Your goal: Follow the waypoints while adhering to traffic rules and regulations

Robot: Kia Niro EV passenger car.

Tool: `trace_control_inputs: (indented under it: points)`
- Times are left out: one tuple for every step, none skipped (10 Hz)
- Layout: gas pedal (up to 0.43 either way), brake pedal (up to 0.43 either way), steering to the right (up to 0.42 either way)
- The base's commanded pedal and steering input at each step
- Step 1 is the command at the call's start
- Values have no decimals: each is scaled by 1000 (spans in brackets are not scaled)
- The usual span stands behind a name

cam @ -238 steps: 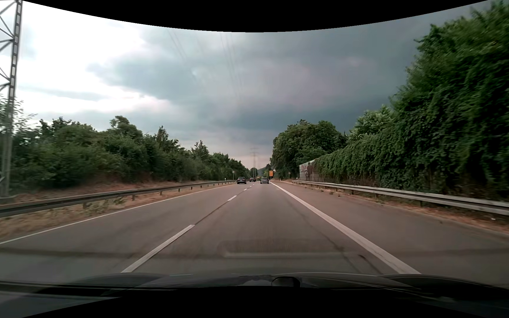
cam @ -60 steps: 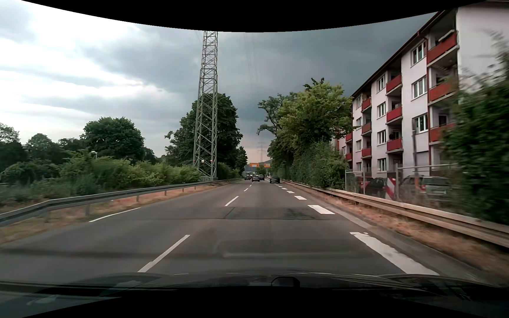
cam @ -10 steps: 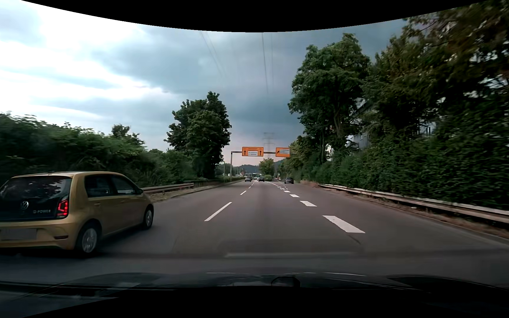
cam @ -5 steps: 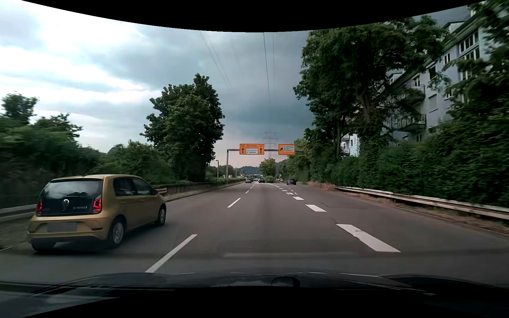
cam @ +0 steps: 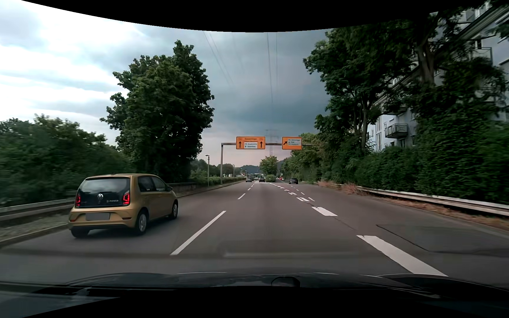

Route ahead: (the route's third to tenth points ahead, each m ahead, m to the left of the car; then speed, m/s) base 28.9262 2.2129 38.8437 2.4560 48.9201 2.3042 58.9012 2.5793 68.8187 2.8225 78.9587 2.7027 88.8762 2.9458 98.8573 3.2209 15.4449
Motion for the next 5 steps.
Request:
trace_control_inputs:
  points:
    - [79,0,-1]
    - [79,0,-1]
    - [79,0,-1]
    - [79,0,-1]
    - [79,0,-1]
